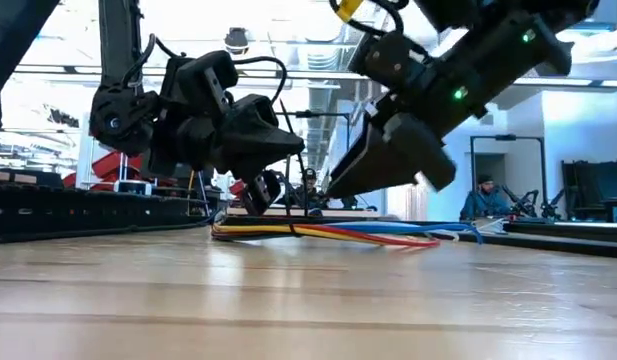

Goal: Ziptie cables
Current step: Wrap the black zip tie on the cable

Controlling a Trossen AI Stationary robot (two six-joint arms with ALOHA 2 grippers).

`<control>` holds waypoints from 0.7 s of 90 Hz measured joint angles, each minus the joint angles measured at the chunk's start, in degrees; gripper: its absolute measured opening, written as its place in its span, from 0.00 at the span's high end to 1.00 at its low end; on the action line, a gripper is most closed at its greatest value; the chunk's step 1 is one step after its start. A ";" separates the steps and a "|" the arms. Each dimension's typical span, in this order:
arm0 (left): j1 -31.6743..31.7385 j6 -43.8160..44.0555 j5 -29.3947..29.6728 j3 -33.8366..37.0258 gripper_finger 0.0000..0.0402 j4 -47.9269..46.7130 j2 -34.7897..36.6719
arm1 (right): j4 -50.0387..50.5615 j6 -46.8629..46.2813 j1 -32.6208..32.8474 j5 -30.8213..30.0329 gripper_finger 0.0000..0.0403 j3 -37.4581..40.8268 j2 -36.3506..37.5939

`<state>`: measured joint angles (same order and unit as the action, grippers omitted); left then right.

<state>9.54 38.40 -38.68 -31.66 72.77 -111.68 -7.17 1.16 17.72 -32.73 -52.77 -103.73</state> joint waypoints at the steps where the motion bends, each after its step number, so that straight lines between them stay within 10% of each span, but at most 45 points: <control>1: -0.01 -0.15 0.01 0.00 1.00 -0.01 0.00 | 0.21 -0.36 -0.08 0.44 0.48 0.00 0.12; 63: 0.04 -3.52 1.45 0.02 1.00 -3.84 -0.07 | -2.41 0.38 1.22 -5.04 0.57 -5.74 1.19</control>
<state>9.58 34.88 -37.23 -31.64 68.94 -111.74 -9.58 1.53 18.94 -37.76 -58.52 -102.54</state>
